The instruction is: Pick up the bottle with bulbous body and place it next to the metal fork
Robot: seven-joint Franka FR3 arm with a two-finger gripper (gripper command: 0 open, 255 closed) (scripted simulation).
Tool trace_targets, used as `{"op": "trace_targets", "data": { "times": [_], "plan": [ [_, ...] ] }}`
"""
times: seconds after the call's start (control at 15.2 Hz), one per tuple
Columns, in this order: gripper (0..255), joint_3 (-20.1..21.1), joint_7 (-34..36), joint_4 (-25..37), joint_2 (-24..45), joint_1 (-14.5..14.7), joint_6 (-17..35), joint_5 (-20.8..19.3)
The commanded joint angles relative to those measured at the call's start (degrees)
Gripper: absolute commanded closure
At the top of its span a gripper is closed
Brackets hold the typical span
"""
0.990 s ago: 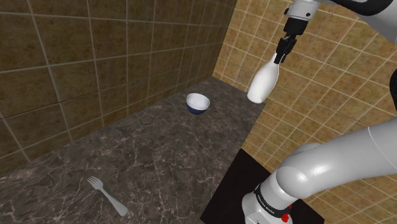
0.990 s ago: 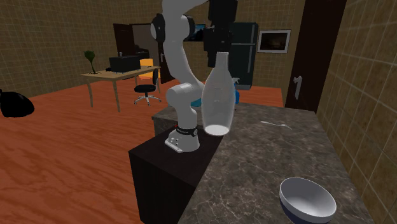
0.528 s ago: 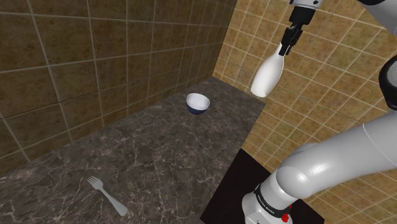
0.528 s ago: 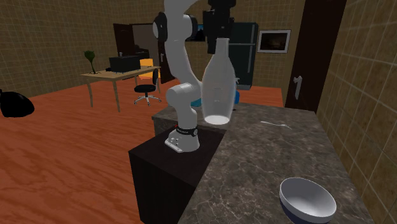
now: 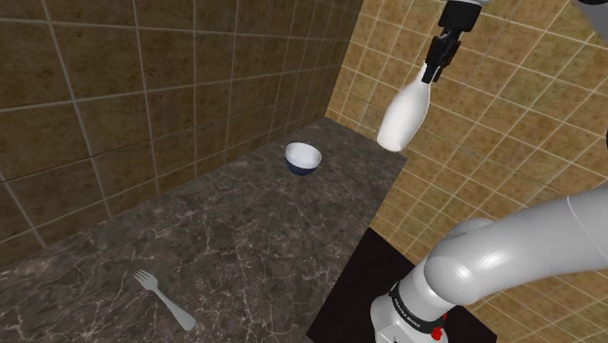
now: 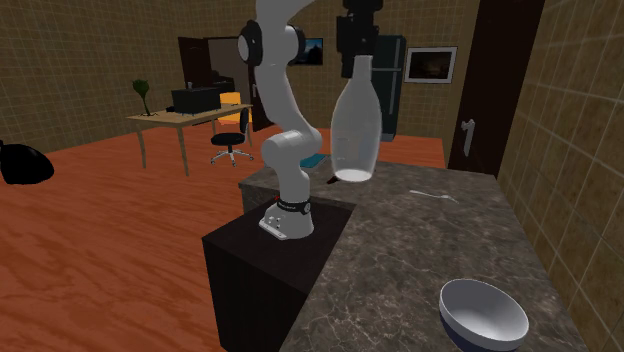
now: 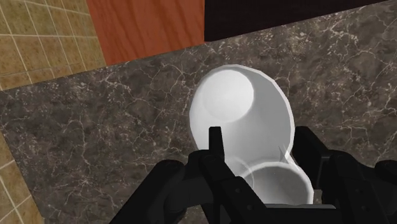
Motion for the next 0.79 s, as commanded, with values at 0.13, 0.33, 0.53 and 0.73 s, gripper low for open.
{"op": "trace_targets", "data": {
  "times": [0.13, 0.33, 0.53, 0.73],
  "plan": [
    [255, 5.2, 6.6, -2.8, -3.7, 1.1, -1.7, 1.9],
    [255, 8.7, 11.3, -4.6, -5.7, 1.8, -2.4, 3.8],
    [255, 12.3, 15.9, -5.7, -7.1, 2.5, -3.0, 6.0],
    [255, 15.8, 20.5, -6.4, -7.9, 3.2, -3.5, 8.3]
  ]
}}
